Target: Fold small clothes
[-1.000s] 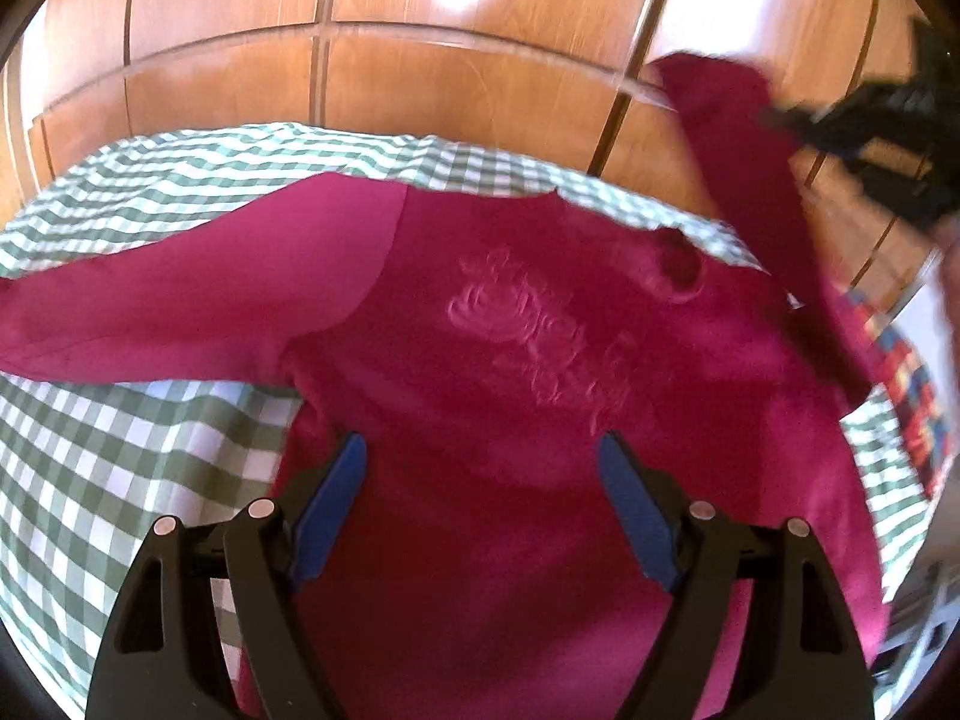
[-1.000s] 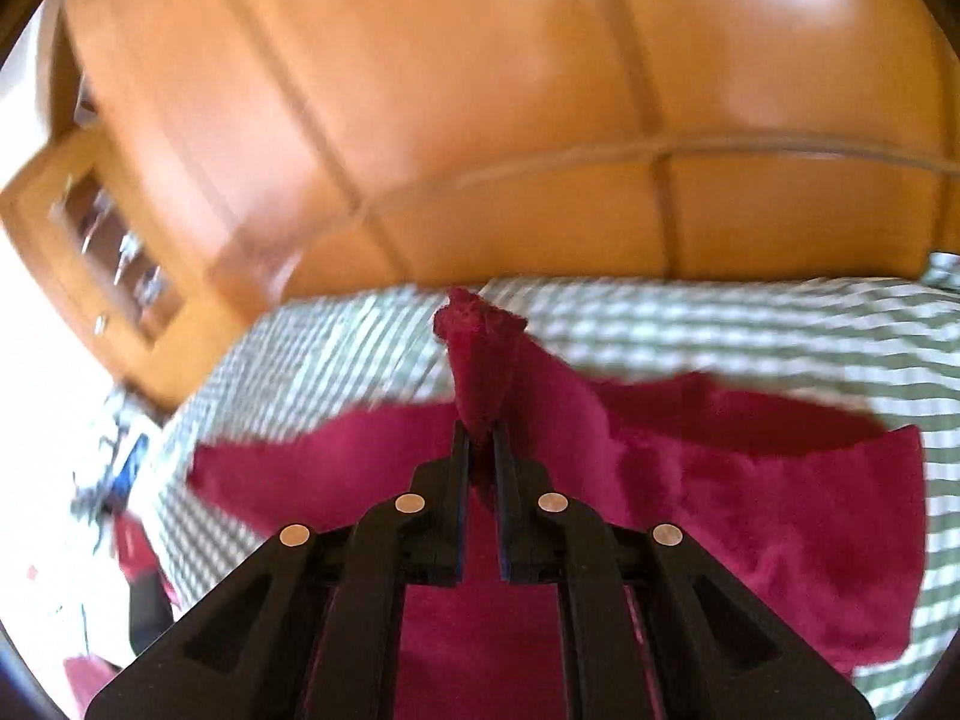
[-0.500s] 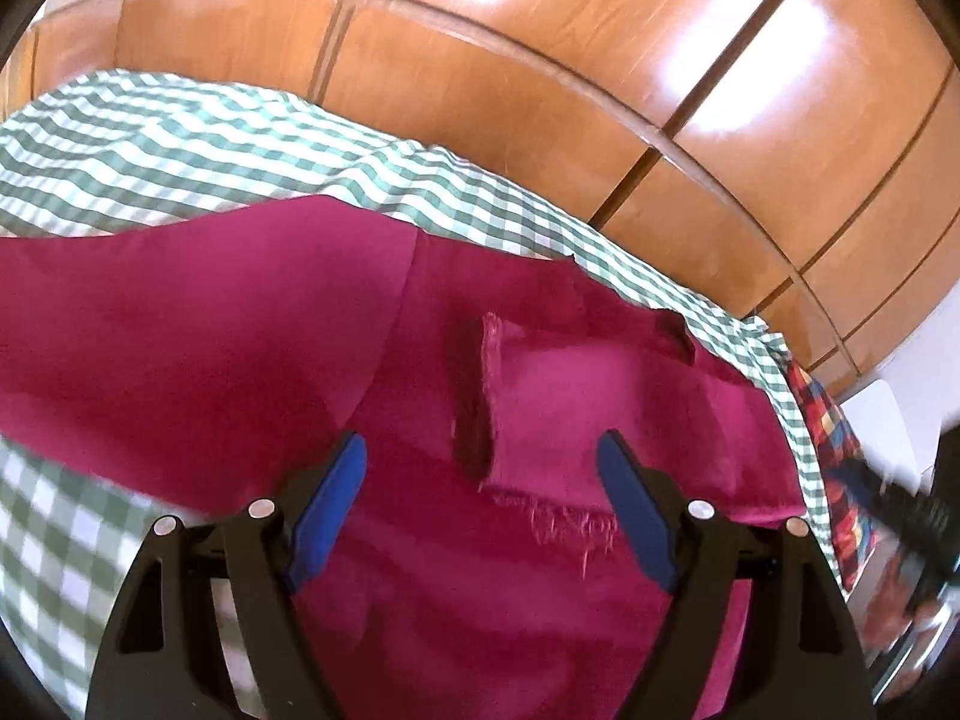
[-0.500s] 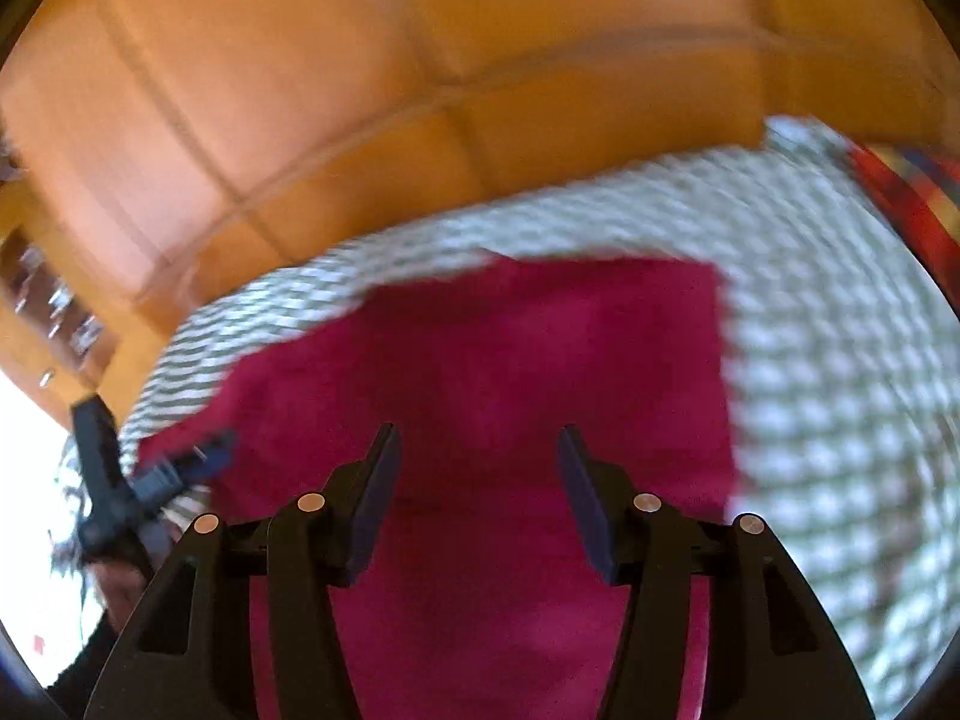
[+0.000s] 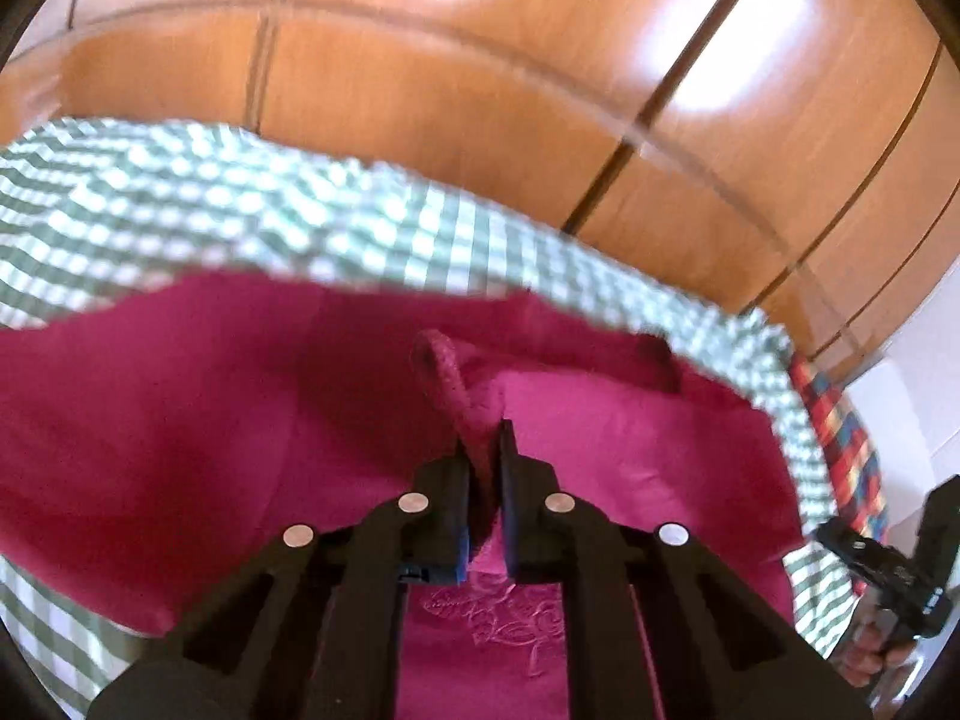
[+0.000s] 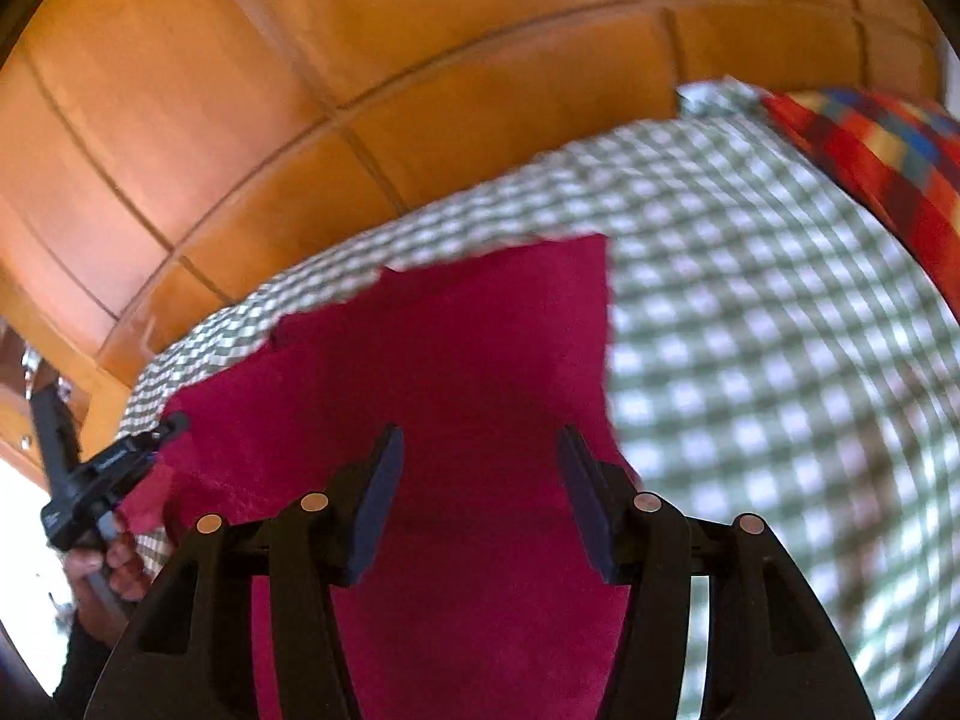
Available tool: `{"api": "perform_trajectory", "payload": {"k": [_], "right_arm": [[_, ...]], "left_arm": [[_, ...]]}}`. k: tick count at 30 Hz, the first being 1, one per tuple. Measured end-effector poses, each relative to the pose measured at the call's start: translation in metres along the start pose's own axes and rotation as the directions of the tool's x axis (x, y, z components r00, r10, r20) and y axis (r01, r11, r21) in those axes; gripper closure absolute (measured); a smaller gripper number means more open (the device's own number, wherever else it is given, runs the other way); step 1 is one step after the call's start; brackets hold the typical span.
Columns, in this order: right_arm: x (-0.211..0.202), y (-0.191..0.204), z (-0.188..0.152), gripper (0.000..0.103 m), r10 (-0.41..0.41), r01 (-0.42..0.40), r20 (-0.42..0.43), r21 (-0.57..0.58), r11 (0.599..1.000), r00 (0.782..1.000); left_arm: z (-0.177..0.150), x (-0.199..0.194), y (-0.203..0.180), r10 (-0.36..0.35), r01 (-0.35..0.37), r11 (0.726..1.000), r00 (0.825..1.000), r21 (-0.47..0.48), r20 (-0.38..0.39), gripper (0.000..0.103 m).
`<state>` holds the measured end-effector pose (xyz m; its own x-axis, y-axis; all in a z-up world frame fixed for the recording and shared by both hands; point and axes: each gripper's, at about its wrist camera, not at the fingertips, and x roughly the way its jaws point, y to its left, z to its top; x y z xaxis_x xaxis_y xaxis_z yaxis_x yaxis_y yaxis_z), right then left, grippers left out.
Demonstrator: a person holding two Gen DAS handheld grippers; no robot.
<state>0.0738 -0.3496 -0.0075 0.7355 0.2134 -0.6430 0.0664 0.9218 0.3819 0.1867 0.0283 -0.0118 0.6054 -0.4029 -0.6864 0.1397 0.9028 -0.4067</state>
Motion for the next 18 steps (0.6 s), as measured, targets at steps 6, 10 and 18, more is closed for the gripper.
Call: {"api": "perform_trajectory", "payload": {"k": [6, 10, 18], "right_arm": [[0.07, 0.002, -0.004, 0.05, -0.141, 0.136, -0.1, -0.052, 0.989, 0.985], [0.068, 0.014, -0.025, 0.05, -0.194, 0.195, 0.023, -0.179, 0.964, 0.981], [0.069, 0.019, -0.031, 0.048, -0.232, 0.241, 0.066, -0.212, 0.947, 0.97]], "left_arm": [[-0.01, 0.021, 0.016, 0.119, -0.118, 0.993, 0.989, 0.011, -0.087, 0.094], [-0.032, 0.038, 0.023, 0.174, -0.17, 0.984, 0.979, 0.043, -0.106, 0.084], [-0.036, -0.004, 0.033, 0.185, -0.185, 0.982, 0.983, -0.021, -0.024, 0.042]]}}
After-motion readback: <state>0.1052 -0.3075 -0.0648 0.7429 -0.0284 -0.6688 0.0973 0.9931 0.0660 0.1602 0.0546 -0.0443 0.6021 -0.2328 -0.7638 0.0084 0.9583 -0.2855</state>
